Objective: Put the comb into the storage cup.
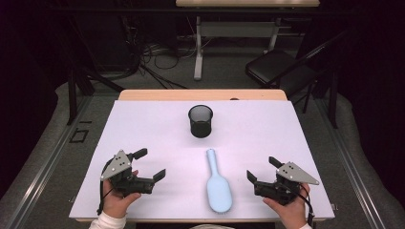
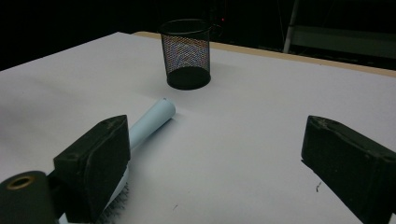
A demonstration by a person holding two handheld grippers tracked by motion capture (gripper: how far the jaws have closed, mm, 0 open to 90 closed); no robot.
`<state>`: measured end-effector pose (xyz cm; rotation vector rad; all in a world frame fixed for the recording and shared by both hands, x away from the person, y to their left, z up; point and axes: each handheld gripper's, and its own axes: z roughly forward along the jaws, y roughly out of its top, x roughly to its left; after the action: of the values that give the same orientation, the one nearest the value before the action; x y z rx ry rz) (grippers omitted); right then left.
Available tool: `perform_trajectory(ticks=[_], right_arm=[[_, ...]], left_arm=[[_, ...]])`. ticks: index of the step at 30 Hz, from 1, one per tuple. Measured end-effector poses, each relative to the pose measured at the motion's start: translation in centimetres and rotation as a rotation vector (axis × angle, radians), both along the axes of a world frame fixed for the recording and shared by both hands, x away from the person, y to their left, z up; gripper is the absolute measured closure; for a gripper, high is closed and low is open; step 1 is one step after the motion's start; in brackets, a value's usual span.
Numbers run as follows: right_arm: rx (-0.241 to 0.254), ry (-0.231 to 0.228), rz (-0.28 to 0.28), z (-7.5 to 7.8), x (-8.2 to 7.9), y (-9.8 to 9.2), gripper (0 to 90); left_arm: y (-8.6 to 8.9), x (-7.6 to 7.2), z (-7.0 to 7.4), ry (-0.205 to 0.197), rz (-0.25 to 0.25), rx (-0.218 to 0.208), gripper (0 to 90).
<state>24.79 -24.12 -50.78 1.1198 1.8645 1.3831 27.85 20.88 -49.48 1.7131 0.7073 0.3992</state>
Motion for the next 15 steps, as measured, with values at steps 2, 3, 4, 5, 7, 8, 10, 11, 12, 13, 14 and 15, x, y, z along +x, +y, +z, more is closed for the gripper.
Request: perform_trajectory(ticks=[2, 3, 4, 5, 7, 8, 10, 11, 12, 13, 14, 15], right_arm=[[0.005, 0.005, 0.000, -0.05, -0.01, 0.06, 7.5], [0.004, 0.007, -0.001, -0.11, 0.00, 0.09, 7.5], [-0.004, 0.008, 0.001, -0.15, 0.04, 0.10, 7.5], [-0.009, 0.012, 0.002, -0.19, 0.05, 0.13, 7.5], [-0.011, 0.017, -0.001, -0.25, 0.09, 0.18, 7.5], [-0.010, 0.021, -0.001, -0.26, 0.11, 0.19, 7.5], [-0.010, 0.022, -0.004, -0.26, 0.15, 0.18, 7.5], [-0.008, 0.026, -0.004, -0.25, 0.17, 0.15, 7.5], [-0.007, 0.024, -0.004, -0.25, 0.19, 0.12, 7.5], [-0.007, 0.024, -0.004, -0.25, 0.19, 0.12, 7.5], [0.000, 0.029, -0.009, -0.24, 0.23, 0.16, 7.5], [0.000, 0.029, -0.009, -0.24, 0.23, 0.16, 7.5]], left_arm=[[0.01, 0.06, -0.01, 0.001, 0.003, -0.003, 0.5], [0.02, 0.12, -0.01, 0.002, 0.002, -0.005, 0.6], [0.02, 0.16, -0.01, 0.006, 0.003, -0.008, 0.6], [0.07, 0.19, -0.02, 0.010, 0.001, -0.006, 0.6], [0.11, 0.21, -0.03, 0.012, 0.002, -0.005, 0.6], [0.13, 0.18, -0.03, 0.012, 0.007, -0.004, 0.6], [0.18, 0.16, -0.04, 0.016, 0.009, -0.013, 0.5], [0.23, 0.14, -0.01, 0.019, 0.008, -0.012, 0.5], [0.29, 0.10, -0.01, 0.018, 0.008, -0.017, 0.5], [0.29, 0.10, -0.01, 0.018, 0.008, -0.017, 0.5], [0.45, -0.06, 0.00, 0.012, -0.002, -0.028, 0.5], [0.45, -0.06, 0.00, 0.012, -0.002, -0.028, 0.5]])
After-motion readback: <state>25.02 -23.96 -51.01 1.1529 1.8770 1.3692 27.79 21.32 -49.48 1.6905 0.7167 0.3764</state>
